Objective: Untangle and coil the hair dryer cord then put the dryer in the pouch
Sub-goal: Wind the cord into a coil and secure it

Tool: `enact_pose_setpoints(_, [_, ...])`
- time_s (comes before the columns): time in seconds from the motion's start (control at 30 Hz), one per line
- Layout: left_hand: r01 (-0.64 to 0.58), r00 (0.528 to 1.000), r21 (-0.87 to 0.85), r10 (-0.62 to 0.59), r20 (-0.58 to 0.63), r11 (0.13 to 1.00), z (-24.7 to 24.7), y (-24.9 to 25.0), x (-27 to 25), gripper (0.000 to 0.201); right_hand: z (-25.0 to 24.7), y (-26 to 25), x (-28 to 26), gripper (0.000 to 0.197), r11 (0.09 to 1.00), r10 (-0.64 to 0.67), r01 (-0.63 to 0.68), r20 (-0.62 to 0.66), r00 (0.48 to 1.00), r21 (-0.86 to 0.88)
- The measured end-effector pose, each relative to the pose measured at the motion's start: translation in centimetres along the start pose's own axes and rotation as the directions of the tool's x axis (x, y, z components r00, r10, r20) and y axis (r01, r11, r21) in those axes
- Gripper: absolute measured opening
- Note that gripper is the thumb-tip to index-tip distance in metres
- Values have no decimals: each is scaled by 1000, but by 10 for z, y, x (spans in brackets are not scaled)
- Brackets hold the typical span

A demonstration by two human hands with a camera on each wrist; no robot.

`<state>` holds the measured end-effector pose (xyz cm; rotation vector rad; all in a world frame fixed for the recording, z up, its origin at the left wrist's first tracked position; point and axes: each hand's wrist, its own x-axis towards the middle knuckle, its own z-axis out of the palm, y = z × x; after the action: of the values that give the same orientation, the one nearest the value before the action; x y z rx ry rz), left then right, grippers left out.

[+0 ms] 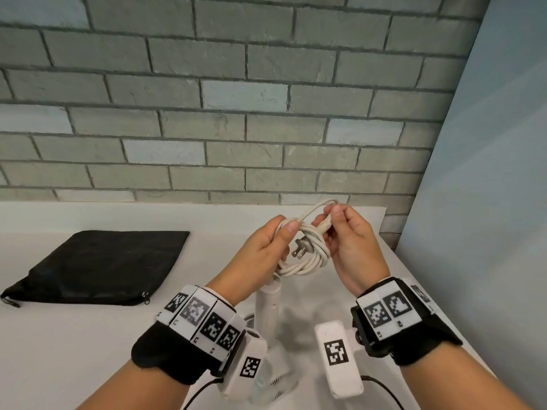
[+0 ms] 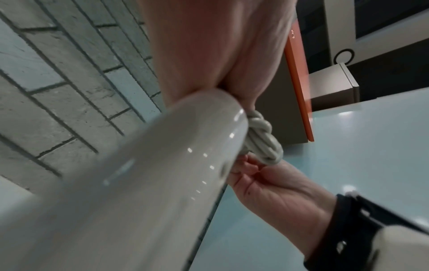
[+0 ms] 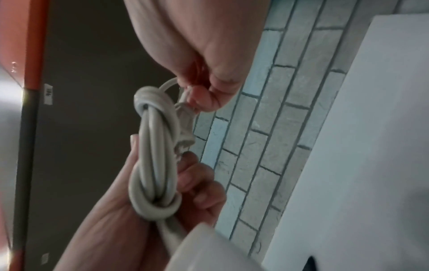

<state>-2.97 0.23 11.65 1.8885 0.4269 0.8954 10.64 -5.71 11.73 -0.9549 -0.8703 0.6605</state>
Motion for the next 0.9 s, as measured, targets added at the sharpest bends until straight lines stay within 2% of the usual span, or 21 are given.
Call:
enact_pose_setpoints(0.07, [-13,1000,-5,13,0,1000,-1,0,1,41,3,3,-1,21,990,110,-115,58,992,80])
enact_pose_setpoints(0.17, [-19,1000,-23,19,7,1000,-1,2,-1,42,6,4,-6,20,936,284,-313,180,942,159])
enact_pose_setpoints(0.27, [-18,1000,-15,18,2,1000,-1,-2,2,33,9,0,-9,27,886,352,-411,267,897,215])
enact_pose_setpoints(0.33, [-5,1000,-39,4,-30,999,1,-5,5,34,11,-4,-12,41,897,347,-414,333,877,156])
enact_pose_setpoints(0.43, [13,994,-36,-16,-106,999,2,-7,8,30,12,-9,-17,32,946,322,-315,338,885,-76])
enact_pose_setpoints(0.47, [10,992,-14,-12,-126,1000,1,-7,9,25,11,-11,-18,39,942,334,-304,304,892,-143])
enact_pose_setpoints(0.57, [42,983,23,-37,-178,999,-3,-6,9,23,5,-17,-17,51,911,335,-264,197,921,-318])
enact_pose_setpoints(0.63, [99,970,-17,-101,-221,995,-6,-5,9,26,0,-23,-19,52,860,283,-172,169,944,-480])
enact_pose_setpoints(0.77, [179,924,-139,-215,-317,974,-15,-3,11,31,-19,-33,-26,29,634,0,163,211,977,-756])
enact_pose_setpoints(0.9, [221,901,-210,-282,-329,952,-13,-3,11,32,-23,-24,-41,22,332,-241,330,258,935,-884])
